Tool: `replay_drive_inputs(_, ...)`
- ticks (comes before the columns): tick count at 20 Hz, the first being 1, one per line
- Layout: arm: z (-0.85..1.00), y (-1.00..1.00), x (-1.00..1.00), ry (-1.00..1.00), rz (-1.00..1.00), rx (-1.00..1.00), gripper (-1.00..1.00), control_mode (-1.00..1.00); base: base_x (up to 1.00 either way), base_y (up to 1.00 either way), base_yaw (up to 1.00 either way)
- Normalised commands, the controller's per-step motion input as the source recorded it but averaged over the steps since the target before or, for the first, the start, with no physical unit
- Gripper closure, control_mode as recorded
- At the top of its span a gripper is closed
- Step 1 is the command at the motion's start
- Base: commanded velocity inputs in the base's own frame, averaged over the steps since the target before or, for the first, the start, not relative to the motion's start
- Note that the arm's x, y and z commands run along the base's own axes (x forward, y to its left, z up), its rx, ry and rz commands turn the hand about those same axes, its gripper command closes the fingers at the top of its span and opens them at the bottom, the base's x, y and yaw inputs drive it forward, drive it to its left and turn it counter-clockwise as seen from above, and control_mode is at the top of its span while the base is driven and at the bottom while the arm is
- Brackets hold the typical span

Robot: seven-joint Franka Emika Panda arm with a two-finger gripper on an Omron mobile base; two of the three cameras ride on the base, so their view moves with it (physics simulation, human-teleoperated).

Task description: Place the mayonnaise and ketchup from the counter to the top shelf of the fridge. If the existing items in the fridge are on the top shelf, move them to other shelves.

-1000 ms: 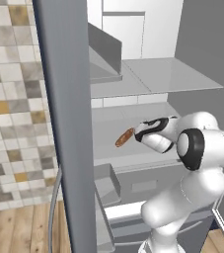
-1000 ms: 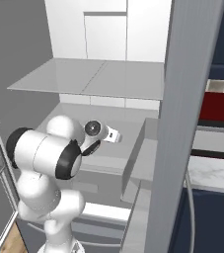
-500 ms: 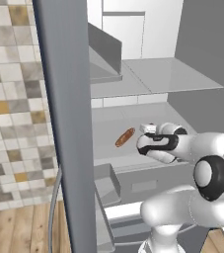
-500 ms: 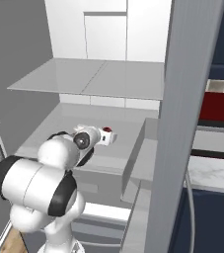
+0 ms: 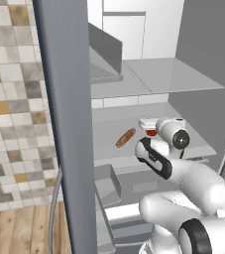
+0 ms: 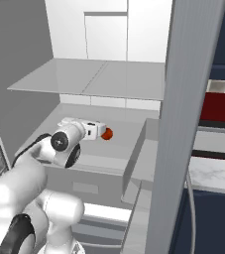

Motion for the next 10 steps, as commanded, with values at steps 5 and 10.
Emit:
replay_drive_inputs(5, 1.0, 0.07, -1.0, 0.13, -0.02, 0.02, -1.0, -1.0, 0.0, 0.0, 0.0)
replay_drive_inputs(10, 0.74, 0.0, -1.0, 0.19, 0.0, 0.09, -1.0, -1.0, 0.0, 0.0, 0.0)
